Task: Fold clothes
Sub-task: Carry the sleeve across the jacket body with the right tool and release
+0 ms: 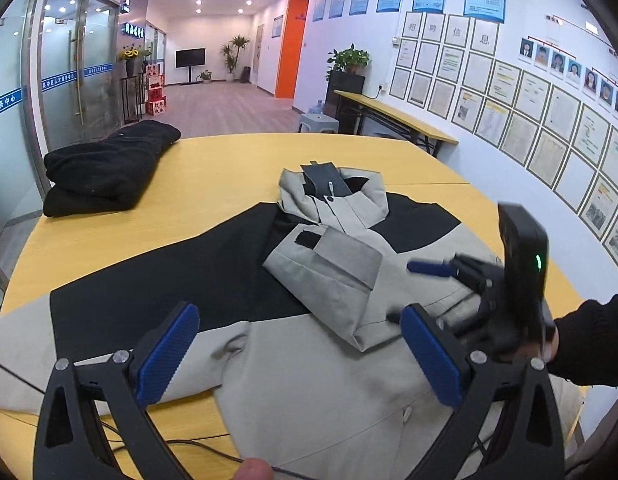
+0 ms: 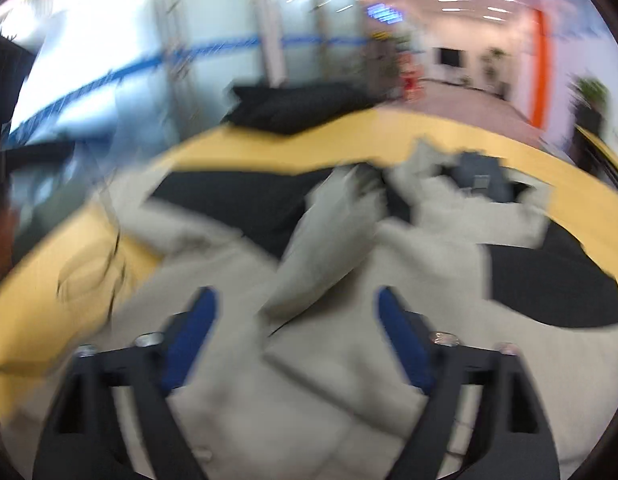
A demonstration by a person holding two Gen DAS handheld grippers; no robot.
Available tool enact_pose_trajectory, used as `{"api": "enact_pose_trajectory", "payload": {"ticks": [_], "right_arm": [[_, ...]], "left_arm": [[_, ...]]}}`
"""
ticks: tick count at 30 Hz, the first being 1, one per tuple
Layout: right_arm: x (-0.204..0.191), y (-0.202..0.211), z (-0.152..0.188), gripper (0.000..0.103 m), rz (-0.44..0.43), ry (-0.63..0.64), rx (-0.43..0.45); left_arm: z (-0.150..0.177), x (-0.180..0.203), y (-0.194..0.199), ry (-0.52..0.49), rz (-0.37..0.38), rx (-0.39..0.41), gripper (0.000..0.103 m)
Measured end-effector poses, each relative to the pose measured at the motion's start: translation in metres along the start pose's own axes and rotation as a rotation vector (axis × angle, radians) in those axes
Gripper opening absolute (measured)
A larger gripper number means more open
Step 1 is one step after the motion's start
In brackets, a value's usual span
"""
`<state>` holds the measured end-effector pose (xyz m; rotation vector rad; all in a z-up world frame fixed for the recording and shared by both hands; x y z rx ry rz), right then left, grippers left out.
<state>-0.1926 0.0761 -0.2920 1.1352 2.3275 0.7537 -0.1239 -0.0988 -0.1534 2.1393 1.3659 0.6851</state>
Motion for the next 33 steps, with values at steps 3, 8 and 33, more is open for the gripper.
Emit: {"api": "enact_pose_trajectory", "payload": {"ticks": [3,8,33], "right_arm": [[0.03,-0.027,-0.003,0.082,0.014,-0.111,-0.053],[0.038,-0.081,-0.007,0.018,-0.127,-0.243,-0.12],[0.214,0.081,0.118,0.074,0.423,0.293,-0.374]], "left_arm": [[0.002,0.005,-0.009,0.026,0.012,-0.004,0.103],[0.0,0.01,-0.011,0.012,-0.004,-0.006,0.103],[0.061,0.026,-0.142,-0.129,0.031,-0.282,0.103]]}}
Point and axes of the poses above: each gripper's, at about its wrist camera, not at the fingertips, and y roughly against the way its jaws point, x to its right, z to its underside, the point moved 3 cm from there along -y, roughly the way its jaws point
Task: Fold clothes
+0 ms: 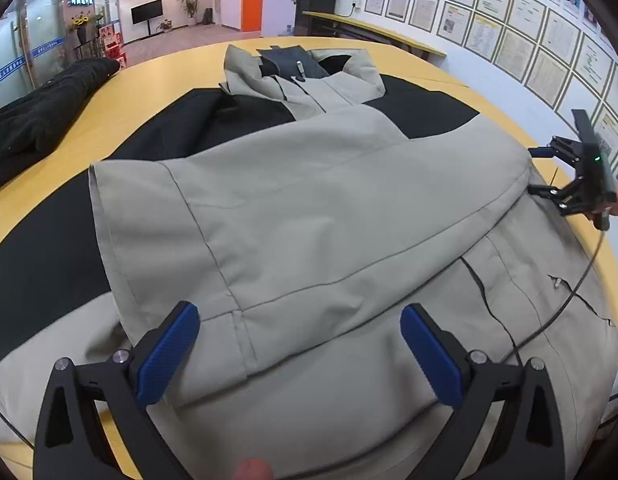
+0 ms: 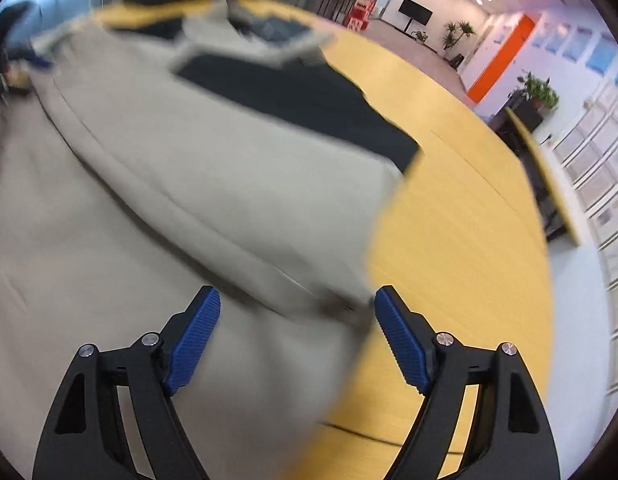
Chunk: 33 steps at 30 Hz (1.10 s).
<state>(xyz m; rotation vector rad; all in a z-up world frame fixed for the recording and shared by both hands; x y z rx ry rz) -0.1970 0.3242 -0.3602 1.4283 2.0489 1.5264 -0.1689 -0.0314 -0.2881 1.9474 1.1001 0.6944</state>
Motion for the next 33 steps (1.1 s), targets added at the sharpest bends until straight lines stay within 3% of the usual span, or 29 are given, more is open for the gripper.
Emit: {"api": "enact_pose_trajectory", "payload": {"ticks": [2,3,4,6,10,12,14,15,17,19,21,22,26,29,30,31,33], "right_arm": [[0.005,-0.009,-0.003,0.069,0.019,-0.007,0.043],[0.005,-0.014,-0.007,0.055,0.022,-0.012,0.052],[0.003,-0.017,-0.011,0.034,0.017,-0.018,0.064],[0.003,-0.018,-0.013,0.023,0.008,-0.061,0.079],[0.015,-0.008,-0.004,0.017,0.013,-0.198,0.121],[0.021,-0.01,0.009,0.017,0.03,-0.255,0.08],[0.024,-0.006,0.015,0.021,0.055,-0.284,0.058],[0.025,-0.003,0.016,0.031,0.071,-0.293,0.053],[0.028,0.006,0.018,0.04,0.102,-0.315,0.051],[0.027,0.027,0.008,0.056,0.108,-0.332,0.091],[0.015,0.048,-0.011,0.063,0.056,-0.298,0.151],[0.006,0.056,-0.023,0.065,0.023,-0.275,0.176],[-0.052,0.034,-0.073,0.066,-0.11,-0.169,0.169],[-0.075,0.026,-0.09,0.059,-0.184,-0.216,0.162],[-0.081,0.031,-0.098,0.062,-0.199,-0.24,0.188],[-0.088,0.036,-0.107,0.071,-0.21,-0.257,0.212],[-0.107,0.046,-0.128,0.077,-0.224,-0.239,0.242]], "left_arm": [[0.002,0.001,-0.002,0.008,-0.009,-0.01,0.103],[0.002,0.002,-0.001,0.012,-0.013,-0.015,0.103],[0.002,0.002,-0.001,0.015,-0.017,-0.02,0.103],[0.004,0.003,-0.003,0.017,-0.026,-0.029,0.103],[0.007,0.011,-0.009,-0.018,-0.049,-0.034,0.103],[0.008,0.015,-0.011,-0.035,-0.064,-0.028,0.103],[0.01,0.014,-0.01,-0.037,-0.064,-0.021,0.103],[0.01,0.013,-0.009,-0.035,-0.058,-0.019,0.103],[0.01,0.011,-0.001,-0.026,-0.034,-0.019,0.103],[0.011,0.01,0.008,-0.011,-0.011,0.0,0.103],[0.013,0.008,0.014,0.009,0.008,0.022,0.103],[0.019,0.009,0.008,0.007,0.01,-0.006,0.103],[0.029,0.018,0.003,-0.047,-0.048,-0.016,0.103],[0.031,-0.011,0.036,0.094,-0.076,0.061,0.103],[0.033,-0.024,0.049,0.149,-0.092,0.093,0.103],[0.036,-0.039,0.064,0.214,-0.109,0.125,0.103],[0.056,-0.089,0.097,0.419,-0.148,0.186,0.103]]}}
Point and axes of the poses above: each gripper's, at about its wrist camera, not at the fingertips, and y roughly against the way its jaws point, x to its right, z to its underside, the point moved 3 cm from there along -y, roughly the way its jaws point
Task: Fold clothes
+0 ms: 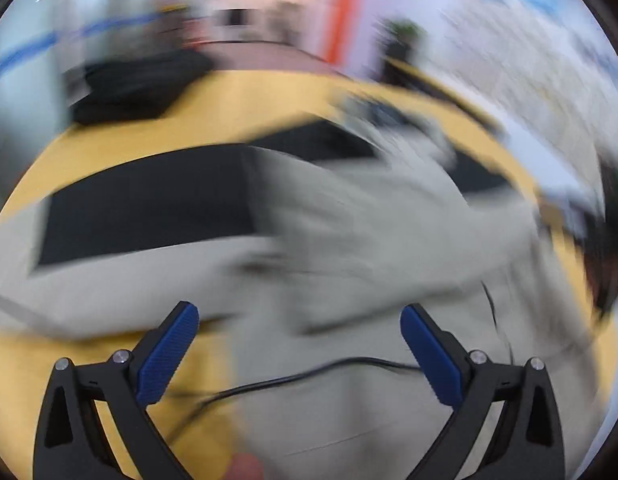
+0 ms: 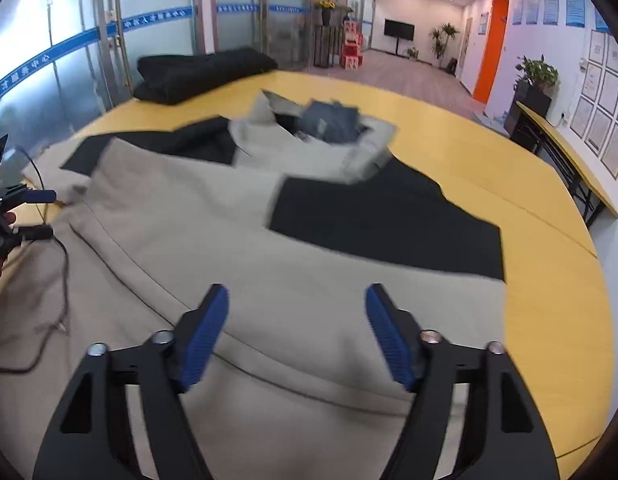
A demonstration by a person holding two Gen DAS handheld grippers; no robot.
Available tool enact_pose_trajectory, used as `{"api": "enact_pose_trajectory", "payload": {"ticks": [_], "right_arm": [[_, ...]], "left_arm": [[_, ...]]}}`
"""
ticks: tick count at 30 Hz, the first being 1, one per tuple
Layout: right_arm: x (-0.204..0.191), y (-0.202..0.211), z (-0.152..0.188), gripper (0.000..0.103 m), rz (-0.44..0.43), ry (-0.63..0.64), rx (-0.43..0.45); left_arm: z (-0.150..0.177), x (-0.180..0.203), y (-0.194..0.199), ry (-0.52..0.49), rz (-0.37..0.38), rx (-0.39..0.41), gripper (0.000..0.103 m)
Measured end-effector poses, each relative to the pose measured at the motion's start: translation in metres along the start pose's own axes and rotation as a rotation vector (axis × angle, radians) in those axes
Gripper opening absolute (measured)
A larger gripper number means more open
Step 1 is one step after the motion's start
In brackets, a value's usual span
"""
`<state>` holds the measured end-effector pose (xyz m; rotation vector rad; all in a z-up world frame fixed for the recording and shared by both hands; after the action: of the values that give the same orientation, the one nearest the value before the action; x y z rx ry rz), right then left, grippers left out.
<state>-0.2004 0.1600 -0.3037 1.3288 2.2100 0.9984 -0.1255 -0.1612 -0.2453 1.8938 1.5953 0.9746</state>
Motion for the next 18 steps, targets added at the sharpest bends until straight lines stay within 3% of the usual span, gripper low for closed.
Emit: {"api": "enact_pose_trajectory", "payload": {"ticks": [6,9,11,13,15,18], "right_arm": [[-0.066,-0.01,-0.035,0.077,-0.081,0.049,0.029],[-0.096,-0.03,-0.04,0.077,-0.126,0.058,0.018],[-0.116,-0.042,-0.042,0.077,-0.146,0.076,0.006],[-0.131,-0.047,-0.042,0.076,-0.164,0.089,-0.005],[-0.144,-0.052,-0.042,0.076,-0.181,0.096,-0.016],[-0.151,-0.057,-0.041,0.076,-0.191,0.087,-0.035]], "left_arm": [[-0.002,-0.19,0.063,0.587,-0.221,0.129,0.103],[0.007,-0.269,0.074,0.829,-0.249,0.16,0.103],[0.014,-0.307,0.073,0.946,-0.223,0.165,0.101],[0.018,-0.334,0.063,0.993,-0.214,0.142,0.091],[0.012,-0.341,0.063,0.942,-0.237,0.159,0.081],[0.012,-0.346,0.061,0.917,-0.26,0.137,0.044]]}}
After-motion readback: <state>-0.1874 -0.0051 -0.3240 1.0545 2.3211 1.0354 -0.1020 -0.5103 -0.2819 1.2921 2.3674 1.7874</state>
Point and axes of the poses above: each gripper's, at about its wrist camera, not at the fingertips, and y roughly against the way its jaws point, x to its right, z to its underside, the point moved 3 cm from there along -y, roughly the way its jaws point
